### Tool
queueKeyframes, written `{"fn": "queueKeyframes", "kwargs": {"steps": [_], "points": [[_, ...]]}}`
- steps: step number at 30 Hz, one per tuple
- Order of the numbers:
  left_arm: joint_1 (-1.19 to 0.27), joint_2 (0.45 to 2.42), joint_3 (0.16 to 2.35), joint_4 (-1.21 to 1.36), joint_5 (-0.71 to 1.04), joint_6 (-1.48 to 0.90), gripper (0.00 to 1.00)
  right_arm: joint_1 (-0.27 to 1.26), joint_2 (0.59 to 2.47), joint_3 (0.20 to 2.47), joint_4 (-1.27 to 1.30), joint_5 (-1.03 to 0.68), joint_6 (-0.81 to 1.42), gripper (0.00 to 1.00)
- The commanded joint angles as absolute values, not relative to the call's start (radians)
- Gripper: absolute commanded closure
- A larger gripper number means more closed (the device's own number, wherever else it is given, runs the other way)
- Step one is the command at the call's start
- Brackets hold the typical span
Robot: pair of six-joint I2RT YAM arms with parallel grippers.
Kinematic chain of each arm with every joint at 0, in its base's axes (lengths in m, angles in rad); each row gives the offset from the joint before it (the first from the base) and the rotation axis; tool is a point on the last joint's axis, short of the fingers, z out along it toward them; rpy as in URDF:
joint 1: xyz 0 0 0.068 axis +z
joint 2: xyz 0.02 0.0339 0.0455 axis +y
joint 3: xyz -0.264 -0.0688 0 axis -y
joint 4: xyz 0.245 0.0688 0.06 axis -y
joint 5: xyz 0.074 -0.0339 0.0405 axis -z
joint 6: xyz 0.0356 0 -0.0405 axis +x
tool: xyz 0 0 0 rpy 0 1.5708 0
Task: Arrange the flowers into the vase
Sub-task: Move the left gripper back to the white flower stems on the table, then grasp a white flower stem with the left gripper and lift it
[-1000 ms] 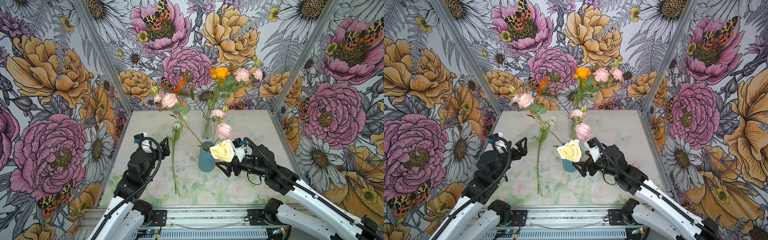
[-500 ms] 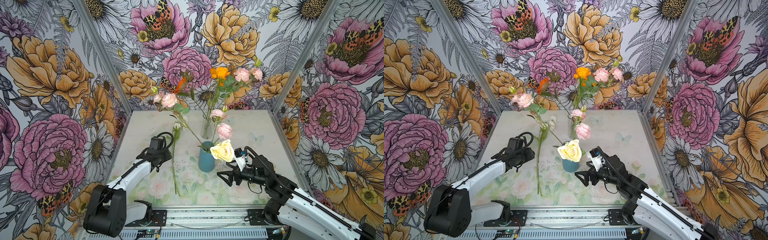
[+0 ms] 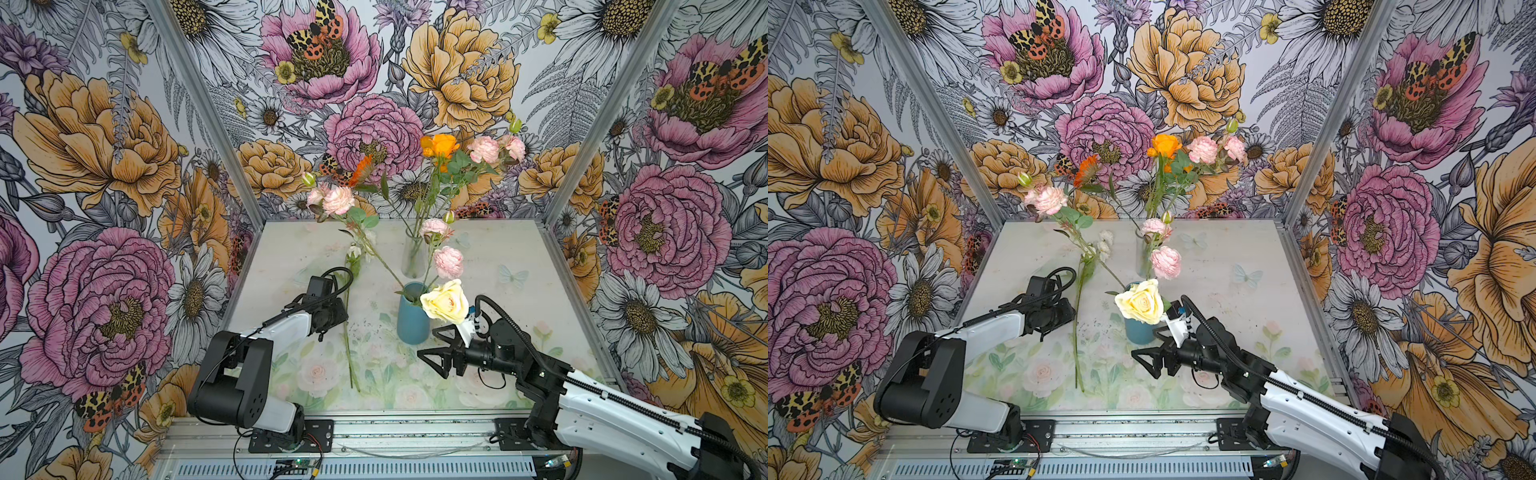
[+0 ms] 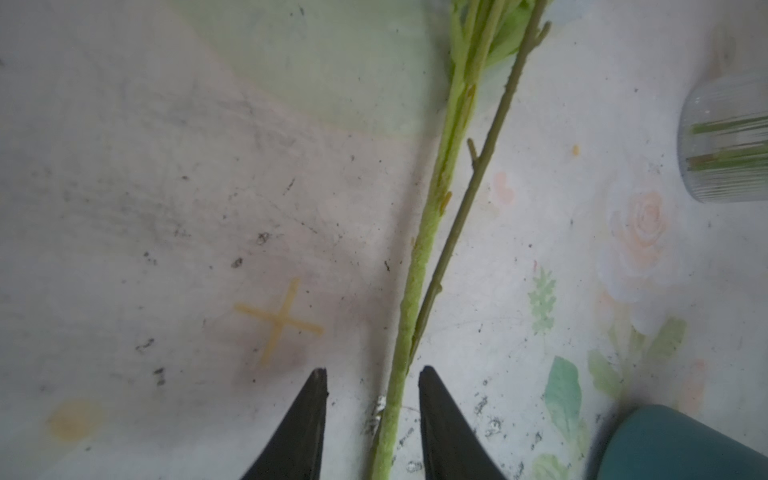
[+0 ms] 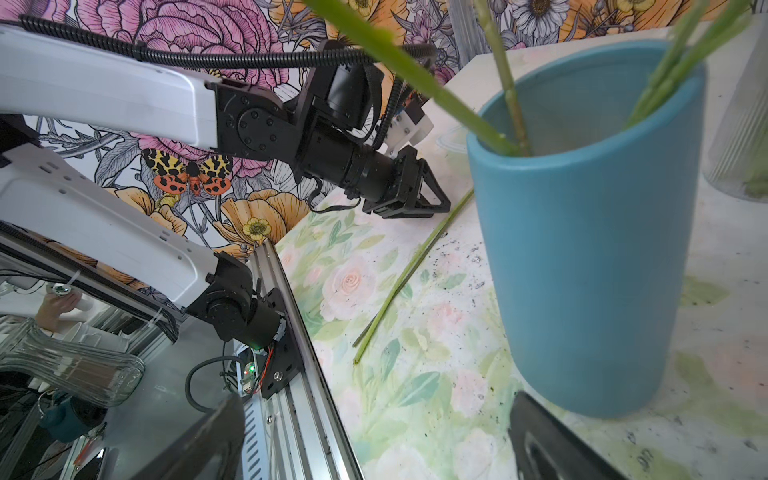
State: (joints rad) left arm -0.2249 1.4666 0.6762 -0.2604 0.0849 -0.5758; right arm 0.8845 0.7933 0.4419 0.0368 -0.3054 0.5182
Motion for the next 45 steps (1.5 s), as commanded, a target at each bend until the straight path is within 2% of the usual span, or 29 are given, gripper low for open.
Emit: {"fn": "queueKeyframes", "kwargs": {"steps": [1, 6, 13, 27, 31, 36, 38, 41, 45], "points": [[-0.231, 1.486, 0.685, -0.197, 0.124, -0.570, 0.66, 0.890, 0.775, 0.469, 0.020, -0.268, 0.499, 0.00], [-0.248, 1.521, 0.695, -0.197, 0.122, -0.575, 0.67, 0.891, 0.776, 0.487, -0.005, -0.260, 0.479, 0.00], [-0.251, 1.499, 0.682, -0.186, 0.122, -0.585, 0.86, 0.891, 0.793, 0.502, -0.016, -0.262, 0.465, 0.00], [-0.255, 1.409, 0.664, -0.247, 0.115, -0.568, 0.87, 0.890, 0.826, 0.518, -0.007, -0.268, 0.458, 0.00], [-0.250, 1.384, 0.676, -0.277, 0.107, -0.552, 1.00, 0.890, 0.840, 0.524, -0.006, -0.271, 0.456, 0.01], [-0.245, 1.291, 0.704, -0.340, 0.008, -0.526, 1.00, 0.890, 0.854, 0.530, -0.002, -0.276, 0.457, 0.01], [-0.232, 1.285, 0.709, -0.347, 0.036, -0.517, 1.00, 0.890, 0.854, 0.530, 0.000, -0.275, 0.457, 0.00], [-0.216, 1.364, 0.715, -0.340, 0.163, -0.511, 0.83, 0.890, 0.858, 0.528, 0.005, -0.275, 0.457, 0.00], [-0.251, 1.473, 0.704, -0.305, 0.199, -0.504, 0.84, 0.890, 0.863, 0.527, 0.008, -0.278, 0.459, 0.01]]}}
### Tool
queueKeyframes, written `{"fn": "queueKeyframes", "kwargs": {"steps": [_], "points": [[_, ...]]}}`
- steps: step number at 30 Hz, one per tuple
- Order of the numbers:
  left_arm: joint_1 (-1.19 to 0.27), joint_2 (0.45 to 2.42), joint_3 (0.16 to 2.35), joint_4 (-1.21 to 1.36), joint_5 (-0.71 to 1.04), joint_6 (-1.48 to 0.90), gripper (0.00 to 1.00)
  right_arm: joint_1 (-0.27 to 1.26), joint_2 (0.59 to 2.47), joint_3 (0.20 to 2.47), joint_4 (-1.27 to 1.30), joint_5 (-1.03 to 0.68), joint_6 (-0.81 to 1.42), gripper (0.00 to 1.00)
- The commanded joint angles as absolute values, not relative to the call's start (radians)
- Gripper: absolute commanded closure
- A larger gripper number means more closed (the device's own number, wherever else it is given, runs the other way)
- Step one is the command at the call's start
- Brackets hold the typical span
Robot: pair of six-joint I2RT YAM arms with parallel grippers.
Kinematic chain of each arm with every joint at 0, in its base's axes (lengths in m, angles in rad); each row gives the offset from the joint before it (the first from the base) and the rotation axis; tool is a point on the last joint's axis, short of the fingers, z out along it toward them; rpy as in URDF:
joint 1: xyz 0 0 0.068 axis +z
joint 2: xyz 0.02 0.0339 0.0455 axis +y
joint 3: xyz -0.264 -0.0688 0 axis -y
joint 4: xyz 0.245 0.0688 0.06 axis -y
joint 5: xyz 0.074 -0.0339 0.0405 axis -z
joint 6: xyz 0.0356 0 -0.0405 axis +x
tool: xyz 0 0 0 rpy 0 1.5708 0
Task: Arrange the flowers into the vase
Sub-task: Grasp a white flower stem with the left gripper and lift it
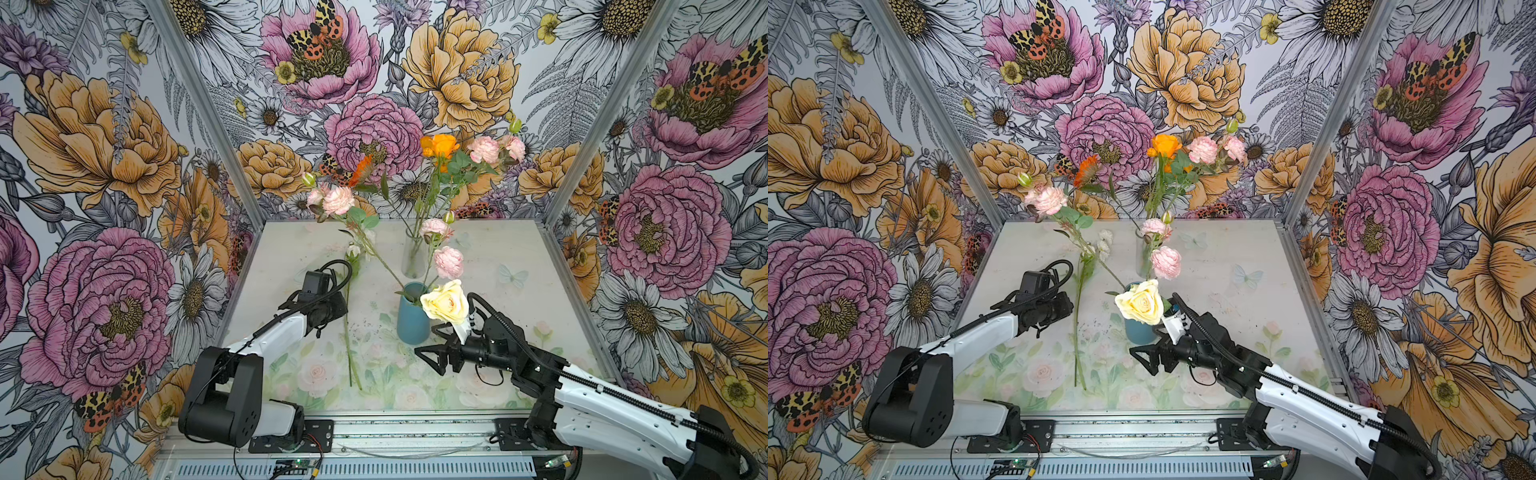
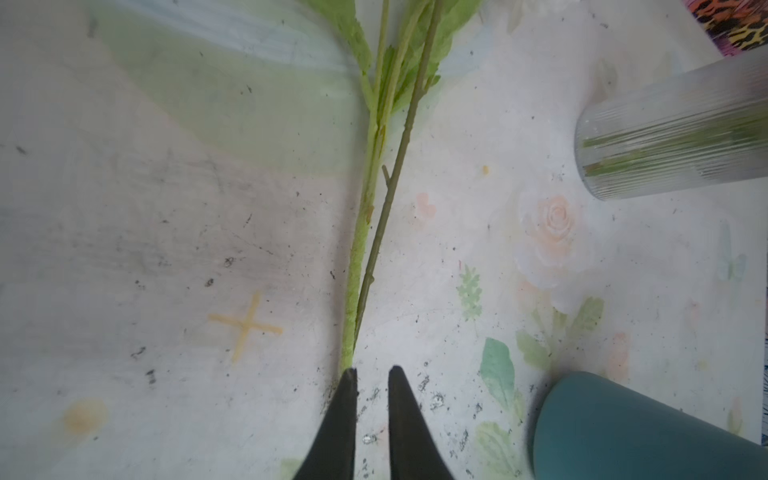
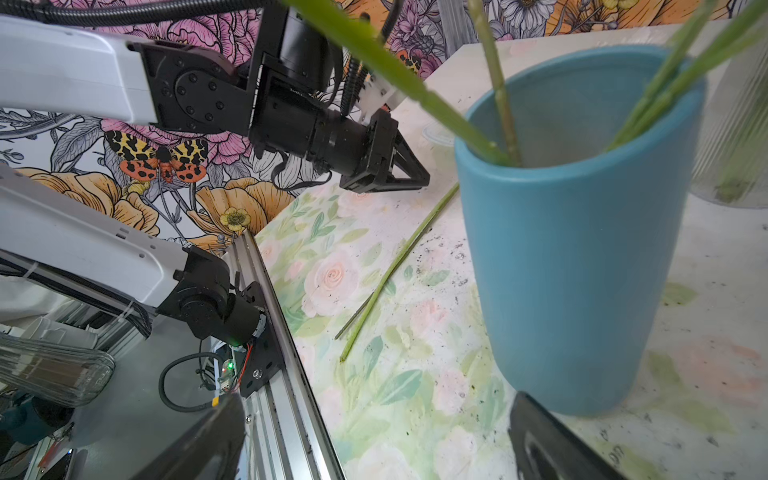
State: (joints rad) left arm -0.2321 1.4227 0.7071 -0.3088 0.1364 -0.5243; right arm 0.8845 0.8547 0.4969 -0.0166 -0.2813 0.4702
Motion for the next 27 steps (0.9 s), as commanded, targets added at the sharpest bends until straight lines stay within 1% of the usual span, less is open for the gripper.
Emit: {"fn": "queueKeyframes", "kwargs": {"steps": [1, 3, 5, 10, 12, 15, 17, 27], "points": [[-0.257, 1.487, 0.703, -0.299, 0.198, -0.506, 0.83, 0.891, 0.864, 0.529, 0.006, -0.279, 0.460, 0.01], [-0.266, 1.500, 0.703, -0.288, 0.181, -0.512, 0.80, 0.890, 0.862, 0.532, 0.001, -0.280, 0.454, 0.00], [-0.272, 1.497, 0.707, -0.290, 0.158, -0.513, 0.79, 0.890, 0.859, 0.535, -0.004, -0.277, 0.451, 0.00], [-0.273, 1.504, 0.713, -0.295, 0.134, -0.514, 0.81, 0.890, 0.866, 0.537, 0.000, -0.276, 0.449, 0.00], [-0.274, 1.512, 0.714, -0.295, 0.135, -0.514, 0.85, 0.891, 0.871, 0.540, 0.002, -0.280, 0.448, 0.01], [-0.273, 1.511, 0.711, -0.295, 0.131, -0.516, 0.95, 0.890, 0.876, 0.542, 0.001, -0.281, 0.446, 0.00], [-0.272, 1.496, 0.708, -0.298, 0.126, -0.518, 1.00, 0.890, 0.877, 0.543, 0.002, -0.279, 0.445, 0.00], [-0.249, 1.331, 0.725, -0.397, 0.104, -0.500, 1.00, 0.890, 0.887, 0.549, 0.006, -0.284, 0.445, 0.01]]}}
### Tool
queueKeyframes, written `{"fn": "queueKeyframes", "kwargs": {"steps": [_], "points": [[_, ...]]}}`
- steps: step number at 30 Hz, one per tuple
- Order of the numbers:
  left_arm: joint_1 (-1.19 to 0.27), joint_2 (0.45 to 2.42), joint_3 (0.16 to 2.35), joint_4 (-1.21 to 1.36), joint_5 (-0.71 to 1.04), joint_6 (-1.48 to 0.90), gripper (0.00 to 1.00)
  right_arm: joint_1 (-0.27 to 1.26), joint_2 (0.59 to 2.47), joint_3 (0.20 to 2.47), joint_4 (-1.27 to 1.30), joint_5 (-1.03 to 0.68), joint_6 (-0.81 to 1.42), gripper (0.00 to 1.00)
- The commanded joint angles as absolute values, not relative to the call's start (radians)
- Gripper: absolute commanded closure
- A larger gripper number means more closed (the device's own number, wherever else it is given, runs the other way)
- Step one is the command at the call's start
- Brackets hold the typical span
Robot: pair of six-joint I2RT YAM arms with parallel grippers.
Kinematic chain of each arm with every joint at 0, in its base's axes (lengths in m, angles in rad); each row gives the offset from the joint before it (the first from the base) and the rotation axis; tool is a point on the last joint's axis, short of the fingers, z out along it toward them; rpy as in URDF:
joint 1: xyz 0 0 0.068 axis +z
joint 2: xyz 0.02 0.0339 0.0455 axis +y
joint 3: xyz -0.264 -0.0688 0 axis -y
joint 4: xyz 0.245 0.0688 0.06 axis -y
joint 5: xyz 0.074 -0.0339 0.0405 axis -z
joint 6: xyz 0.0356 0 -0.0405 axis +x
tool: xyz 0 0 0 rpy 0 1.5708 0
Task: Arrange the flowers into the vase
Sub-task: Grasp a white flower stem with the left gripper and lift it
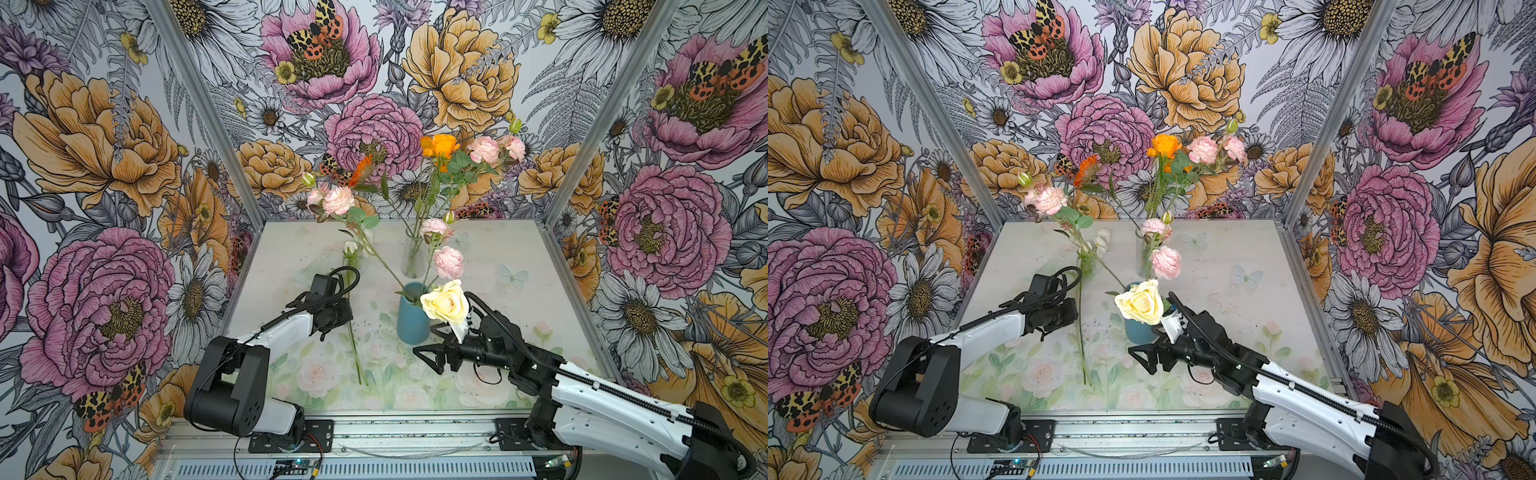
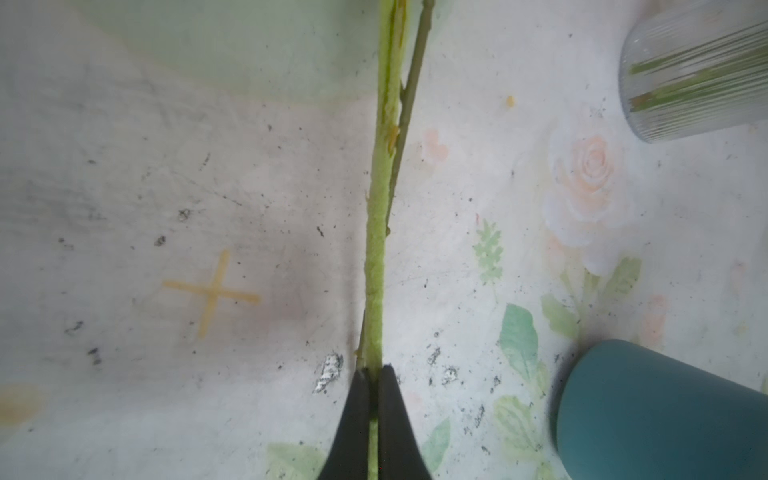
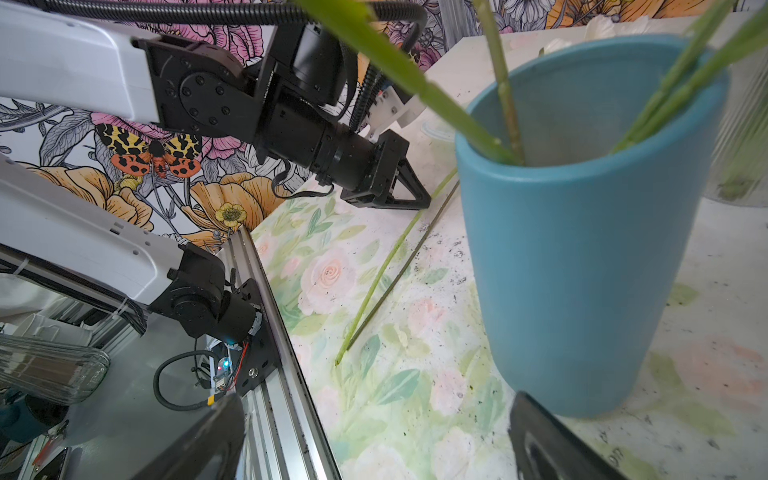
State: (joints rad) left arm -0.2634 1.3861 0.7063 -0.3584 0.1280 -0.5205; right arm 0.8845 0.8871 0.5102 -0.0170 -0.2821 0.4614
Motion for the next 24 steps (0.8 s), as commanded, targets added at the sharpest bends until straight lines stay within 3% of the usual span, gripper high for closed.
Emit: {"fn": "queueKeyframes", "kwargs": {"steps": [1, 8, 13, 16, 20, 24], "points": [[-0.246, 1.315, 0.730, -0.416, 0.105, -0.496, 1.00, 0.890, 0.883, 0.547, 0.005, -0.282, 0.446, 0.01], [-0.224, 1.252, 0.818, -0.609, 0.057, -0.412, 1.00, 0.890, 0.868, 0.544, -0.006, -0.270, 0.448, 0.00], [-0.303, 1.287, 0.943, -0.781, -0.132, -0.349, 1.00, 0.890, 0.879, 0.543, 0.003, -0.270, 0.450, 0.00], [-0.367, 1.252, 0.963, -0.797, -0.298, -0.362, 1.00, 0.890, 0.897, 0.540, 0.014, -0.271, 0.454, 0.01], [-0.375, 1.175, 0.965, -0.762, -0.251, -0.365, 1.00, 0.891, 0.934, 0.534, 0.051, -0.299, 0.469, 0.01], [-0.402, 1.150, 0.955, -0.779, -0.407, -0.359, 1.00, 0.892, 0.938, 0.505, 0.102, -0.301, 0.492, 0.00]]}}
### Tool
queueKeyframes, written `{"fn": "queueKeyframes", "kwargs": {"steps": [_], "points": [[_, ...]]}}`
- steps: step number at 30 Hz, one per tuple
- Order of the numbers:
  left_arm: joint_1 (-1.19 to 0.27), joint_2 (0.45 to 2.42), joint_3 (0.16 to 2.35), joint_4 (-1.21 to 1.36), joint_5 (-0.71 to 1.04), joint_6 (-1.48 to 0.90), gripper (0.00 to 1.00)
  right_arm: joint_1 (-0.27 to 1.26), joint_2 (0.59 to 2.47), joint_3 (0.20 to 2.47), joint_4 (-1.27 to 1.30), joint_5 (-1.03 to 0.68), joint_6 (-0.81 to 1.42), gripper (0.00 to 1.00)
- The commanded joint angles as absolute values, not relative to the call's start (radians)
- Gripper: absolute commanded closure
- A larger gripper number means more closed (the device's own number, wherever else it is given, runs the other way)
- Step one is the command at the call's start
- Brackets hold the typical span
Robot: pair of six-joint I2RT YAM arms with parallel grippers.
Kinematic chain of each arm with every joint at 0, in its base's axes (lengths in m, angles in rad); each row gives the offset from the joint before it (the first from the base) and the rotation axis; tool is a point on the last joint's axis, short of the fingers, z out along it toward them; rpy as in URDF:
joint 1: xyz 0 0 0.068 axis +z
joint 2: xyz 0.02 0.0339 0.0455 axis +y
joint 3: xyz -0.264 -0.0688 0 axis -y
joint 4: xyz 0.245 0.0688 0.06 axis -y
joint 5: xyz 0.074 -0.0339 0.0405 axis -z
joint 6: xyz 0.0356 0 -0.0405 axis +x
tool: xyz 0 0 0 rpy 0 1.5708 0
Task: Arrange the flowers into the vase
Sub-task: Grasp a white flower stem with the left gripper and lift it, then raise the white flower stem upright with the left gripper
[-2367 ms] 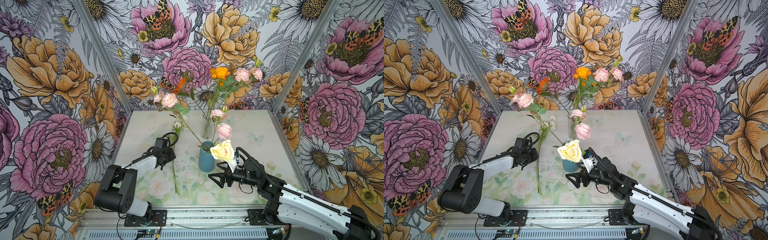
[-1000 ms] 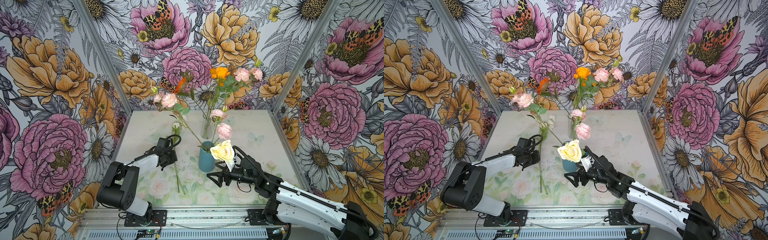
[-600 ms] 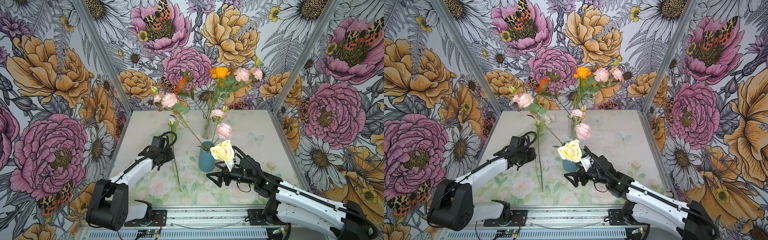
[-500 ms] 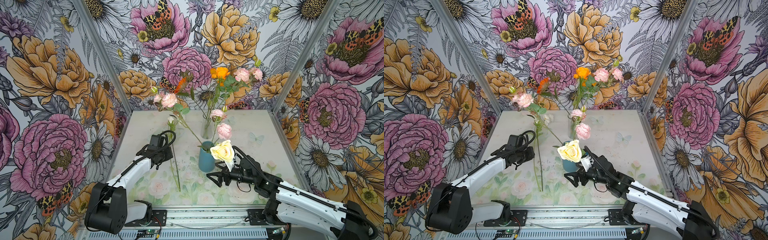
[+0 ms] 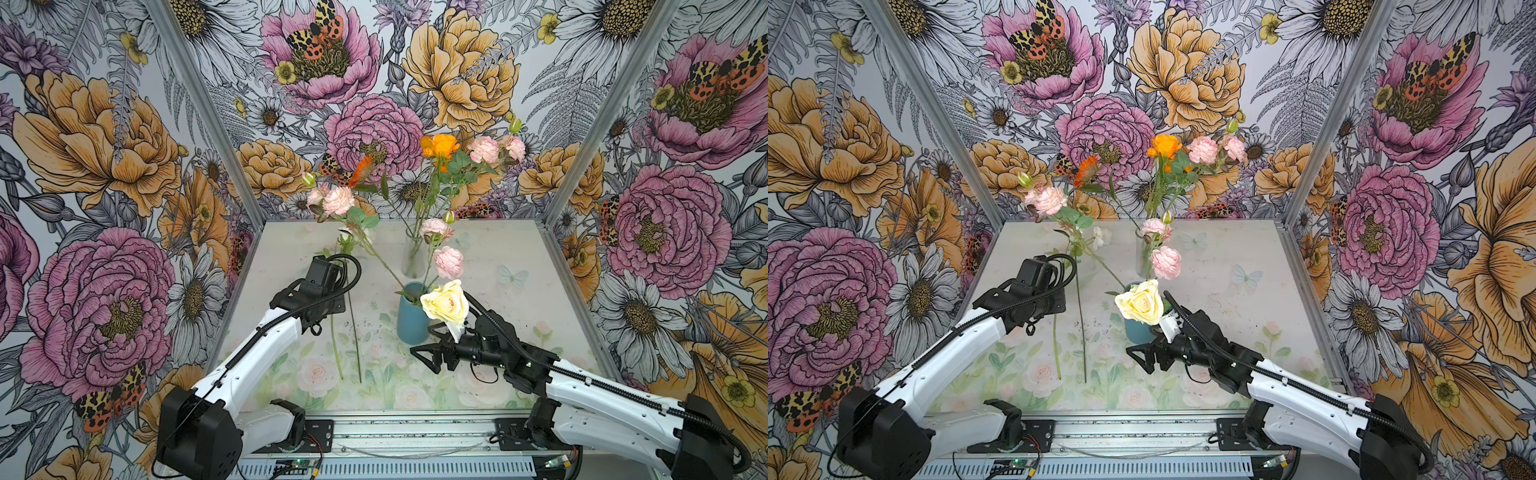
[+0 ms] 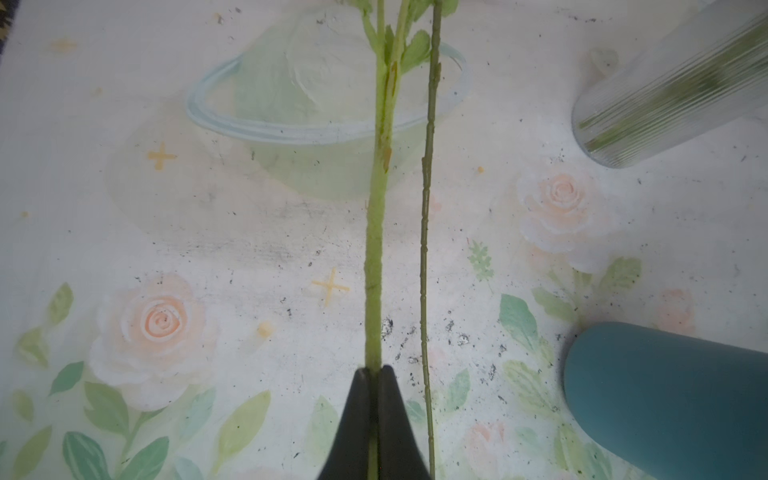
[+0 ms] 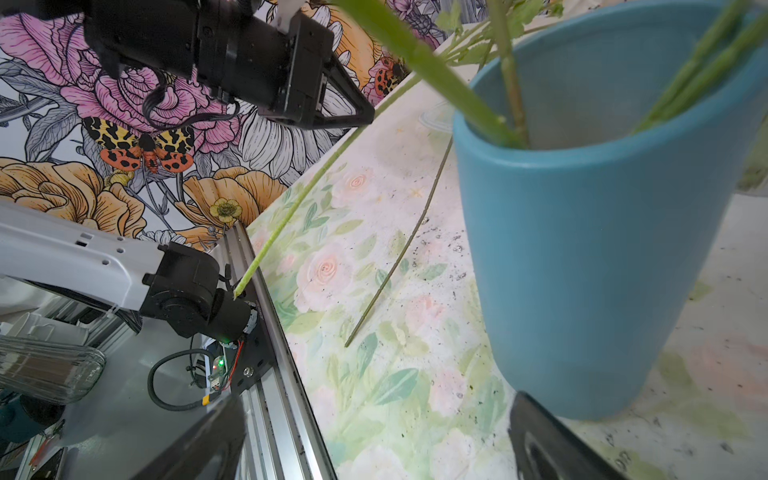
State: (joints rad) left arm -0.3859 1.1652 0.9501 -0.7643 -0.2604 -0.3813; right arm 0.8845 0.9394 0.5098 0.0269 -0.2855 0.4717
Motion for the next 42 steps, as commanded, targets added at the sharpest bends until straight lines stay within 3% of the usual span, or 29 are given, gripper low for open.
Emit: {"fn": "queueKeyframes", "kwargs": {"steps": [1, 7, 11, 14, 21, 26, 31, 34, 38, 42], "points": [[-0.399, 1.158, 0.949, -0.783, -0.432, -0.367, 1.00, 0.894, 0.935, 0.499, 0.105, -0.299, 0.494, 0.01], [-0.547, 1.197, 0.960, -0.796, -0.744, -0.359, 1.00, 0.893, 0.876, 0.477, 0.058, -0.272, 0.499, 0.00], [-0.598, 1.237, 0.977, -0.722, -0.617, -0.234, 1.00, 0.893, 0.857, 0.480, 0.043, -0.258, 0.486, 0.01], [-0.537, 1.308, 0.965, -0.730, -0.593, -0.267, 1.00, 0.894, 0.879, 0.487, 0.058, -0.269, 0.482, 0.01], [-0.554, 1.436, 1.026, -0.804, -0.742, -0.368, 1.00, 0.893, 0.890, 0.495, 0.061, -0.280, 0.477, 0.01], [-0.658, 1.254, 0.968, -0.619, -0.667, -0.283, 1.00, 0.891, 0.883, 0.493, 0.047, -0.268, 0.470, 0.01], [-0.473, 1.228, 0.879, -0.620, -0.538, -0.338, 1.00, 0.892, 0.933, 0.501, 0.056, -0.282, 0.459, 0.01], [-0.457, 1.130, 0.816, -0.546, -0.432, -0.369, 1.00, 0.894, 0.968, 0.502, 0.077, -0.301, 0.467, 0.01], [-0.499, 1.212, 0.921, -0.737, -0.626, -0.349, 1.00, 0.896, 0.968, 0.495, 0.107, -0.295, 0.477, 0.01], [-0.459, 1.119, 0.863, -0.623, -0.468, -0.355, 1.00, 0.894, 0.953, 0.512, 0.069, -0.289, 0.464, 0.01]]}}
